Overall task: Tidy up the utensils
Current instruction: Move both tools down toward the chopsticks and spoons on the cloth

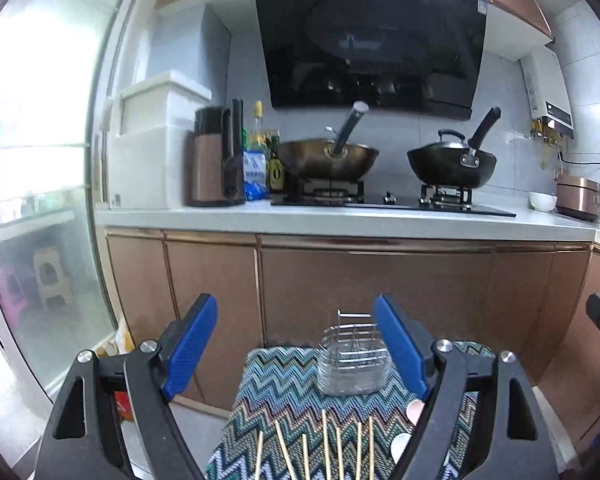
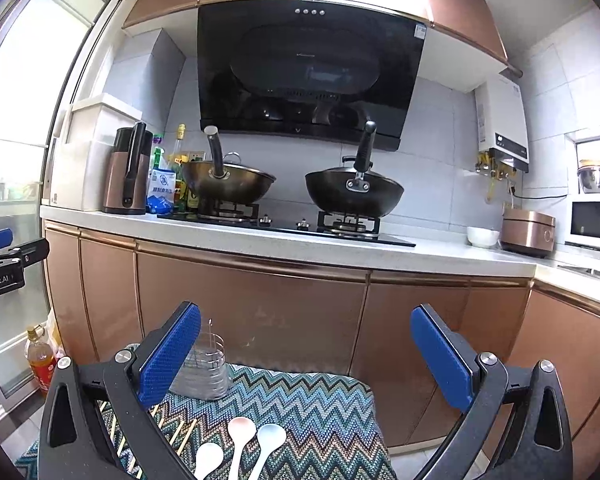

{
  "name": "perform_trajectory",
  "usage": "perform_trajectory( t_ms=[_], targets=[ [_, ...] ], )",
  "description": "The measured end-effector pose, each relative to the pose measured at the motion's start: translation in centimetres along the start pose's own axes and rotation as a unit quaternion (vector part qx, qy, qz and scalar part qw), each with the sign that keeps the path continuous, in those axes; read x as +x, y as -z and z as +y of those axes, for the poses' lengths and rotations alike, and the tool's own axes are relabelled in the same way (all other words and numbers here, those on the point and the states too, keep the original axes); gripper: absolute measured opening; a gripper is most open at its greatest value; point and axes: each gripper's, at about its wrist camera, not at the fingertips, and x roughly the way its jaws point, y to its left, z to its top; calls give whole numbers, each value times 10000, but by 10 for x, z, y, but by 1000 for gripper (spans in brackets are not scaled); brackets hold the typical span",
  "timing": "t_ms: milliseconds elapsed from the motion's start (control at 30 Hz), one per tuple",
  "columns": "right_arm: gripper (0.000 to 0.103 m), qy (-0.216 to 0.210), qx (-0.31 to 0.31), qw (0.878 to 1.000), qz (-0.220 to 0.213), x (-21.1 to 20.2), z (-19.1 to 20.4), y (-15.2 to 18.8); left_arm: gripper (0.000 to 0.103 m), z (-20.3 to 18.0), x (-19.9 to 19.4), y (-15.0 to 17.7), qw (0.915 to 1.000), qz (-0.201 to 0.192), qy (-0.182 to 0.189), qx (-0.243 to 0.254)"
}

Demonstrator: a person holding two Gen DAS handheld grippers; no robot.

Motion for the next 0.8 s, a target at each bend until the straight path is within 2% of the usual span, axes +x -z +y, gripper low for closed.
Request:
perform_trajectory(
  t_ms=[433, 600, 800],
  targets=[
    [103, -161, -122, 9995, 259, 28, 8, 11, 80, -1, 18, -1, 9998, 173, 119, -13],
    [103, -242, -158, 9987, 432, 38, 9, 16, 80, 1, 29, 4, 9989, 406, 209, -58],
    [103, -484, -182, 9970, 577, 51, 7, 26, 80, 13, 54, 17, 9936, 996, 431, -323]
  ],
)
